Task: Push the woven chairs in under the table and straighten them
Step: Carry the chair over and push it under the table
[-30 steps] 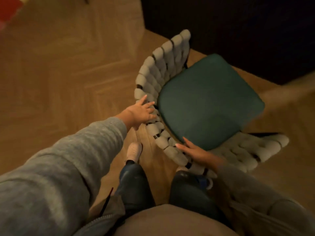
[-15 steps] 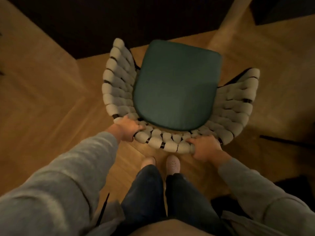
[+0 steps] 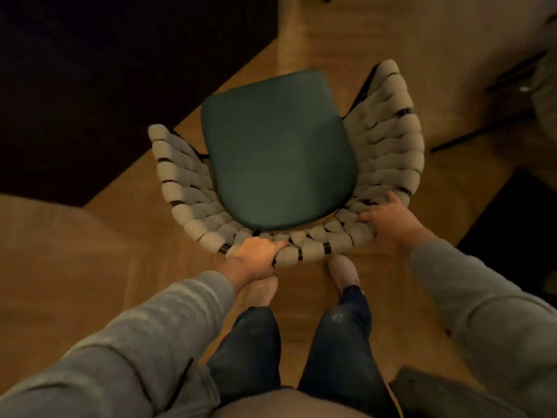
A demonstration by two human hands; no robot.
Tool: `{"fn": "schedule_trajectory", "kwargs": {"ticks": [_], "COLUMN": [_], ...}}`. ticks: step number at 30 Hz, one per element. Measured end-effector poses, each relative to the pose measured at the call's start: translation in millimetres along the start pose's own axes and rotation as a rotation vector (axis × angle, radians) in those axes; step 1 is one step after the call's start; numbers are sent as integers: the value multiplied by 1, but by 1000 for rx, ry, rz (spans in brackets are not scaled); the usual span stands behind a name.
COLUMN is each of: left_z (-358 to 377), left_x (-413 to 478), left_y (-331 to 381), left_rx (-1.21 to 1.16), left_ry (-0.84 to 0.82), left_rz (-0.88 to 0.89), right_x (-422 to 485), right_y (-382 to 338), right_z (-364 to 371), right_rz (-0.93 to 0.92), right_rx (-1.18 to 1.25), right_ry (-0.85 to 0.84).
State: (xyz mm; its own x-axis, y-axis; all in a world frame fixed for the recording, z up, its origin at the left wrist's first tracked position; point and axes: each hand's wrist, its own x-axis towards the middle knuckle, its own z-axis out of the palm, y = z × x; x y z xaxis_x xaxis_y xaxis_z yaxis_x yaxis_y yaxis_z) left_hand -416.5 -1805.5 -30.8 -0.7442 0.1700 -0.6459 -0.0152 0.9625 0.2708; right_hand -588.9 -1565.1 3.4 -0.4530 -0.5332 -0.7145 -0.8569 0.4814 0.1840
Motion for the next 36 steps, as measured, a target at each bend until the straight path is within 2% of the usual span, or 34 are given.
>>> {"fn": "schedule_trajectory", "kwargs": {"ticks": [3,17,26,29,36], "left_z": [9,61,88,89,84], "left_x": [-19,-125,-196,-212,-215], "left_y": [-15,-84,-141,-162,-206], "left_rx": [43,310,553,646,746], "left_ry": [17,-128,-222,-271,-342], "left_rz": [66,262,460,478,577], "right_x": [-16,-95,-144,-147,-128], "right_y": [-39,-247,-407,-453,-528], "right_z": [8,44,34,25,25], "right_rz": [66,290,380,373,460], "right_rx": [48,353,552,580,822], "right_ry": [1,-8,4,39,62]}}
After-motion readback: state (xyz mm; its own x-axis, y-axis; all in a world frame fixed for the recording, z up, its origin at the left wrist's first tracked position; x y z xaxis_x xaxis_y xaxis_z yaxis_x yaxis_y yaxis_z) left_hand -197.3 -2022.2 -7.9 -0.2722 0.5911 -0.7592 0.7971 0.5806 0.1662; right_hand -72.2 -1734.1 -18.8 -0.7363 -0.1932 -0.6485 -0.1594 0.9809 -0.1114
